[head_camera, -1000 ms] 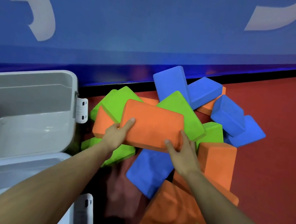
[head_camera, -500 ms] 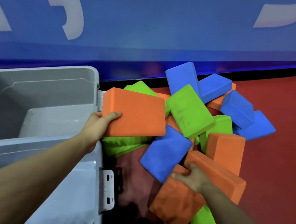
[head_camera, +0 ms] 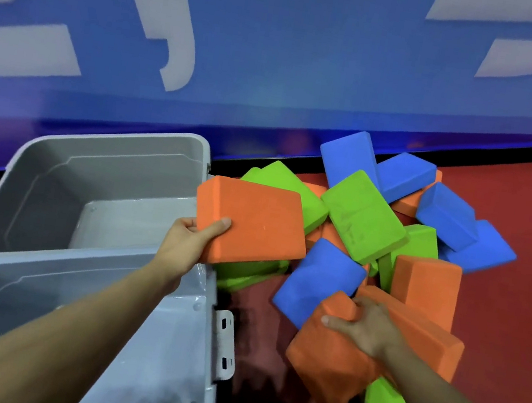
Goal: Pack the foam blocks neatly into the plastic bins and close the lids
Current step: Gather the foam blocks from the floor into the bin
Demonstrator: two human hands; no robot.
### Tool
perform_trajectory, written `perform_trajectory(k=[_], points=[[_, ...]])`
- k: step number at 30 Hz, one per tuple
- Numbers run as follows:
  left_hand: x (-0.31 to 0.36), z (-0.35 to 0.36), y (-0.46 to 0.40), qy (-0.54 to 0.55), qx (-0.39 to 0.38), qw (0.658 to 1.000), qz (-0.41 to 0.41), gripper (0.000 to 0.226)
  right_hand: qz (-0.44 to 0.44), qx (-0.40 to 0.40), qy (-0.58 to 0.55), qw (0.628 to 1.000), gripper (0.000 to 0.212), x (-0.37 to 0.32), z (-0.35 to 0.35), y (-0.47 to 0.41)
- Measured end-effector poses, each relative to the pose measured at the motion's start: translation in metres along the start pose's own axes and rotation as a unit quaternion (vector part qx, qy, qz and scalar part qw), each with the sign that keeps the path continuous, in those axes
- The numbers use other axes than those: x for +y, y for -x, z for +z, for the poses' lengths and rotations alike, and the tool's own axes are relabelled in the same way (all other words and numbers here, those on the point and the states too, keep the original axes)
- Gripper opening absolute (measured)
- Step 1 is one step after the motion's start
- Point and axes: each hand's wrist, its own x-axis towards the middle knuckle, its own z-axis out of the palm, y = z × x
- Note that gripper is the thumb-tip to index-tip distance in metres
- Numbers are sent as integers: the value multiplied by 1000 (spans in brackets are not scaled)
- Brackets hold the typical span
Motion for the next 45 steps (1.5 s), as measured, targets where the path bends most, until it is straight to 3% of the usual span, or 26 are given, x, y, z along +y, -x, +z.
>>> perform_trajectory(k=[3,5,9,14,18,22,27,33,36,41,45], points=[[19,-24,18,1,11,1000,22,63,-35,37,33,998,109,-57,-29,34],[32,-45,33,1,27,999,38,48,-58,93,20,994,100,-94,-42,52],[52,-108,64,-7,85,995,61,74,-113,177,-16,978,103,-163,-48,81],[58,-207,110,-41,152,985,72,95,-186,187,-44,964,93,-249,-30,127],[44,-274,144,-78,200,974,76,62,-223,160,-27,961,88,-301,7,161],[9,-329,164,-168,237,956,46,80,-252,112,-11,961,96,-329,65,177],[-59,-363,171,-297,195,934,-46,91,-242,12,54,969,97,-333,155,182],[-140,-356,164,-415,129,895,-100,84,-209,-67,127,967,93,-316,255,179],[-169,-345,157,-424,120,888,-129,85,-185,-87,153,967,101,-303,293,179],[-193,-332,145,-390,99,900,-169,88,-185,-94,186,960,94,-287,332,178],[-211,-330,137,-407,40,889,-207,87,-173,-138,185,958,91,-285,353,172]])
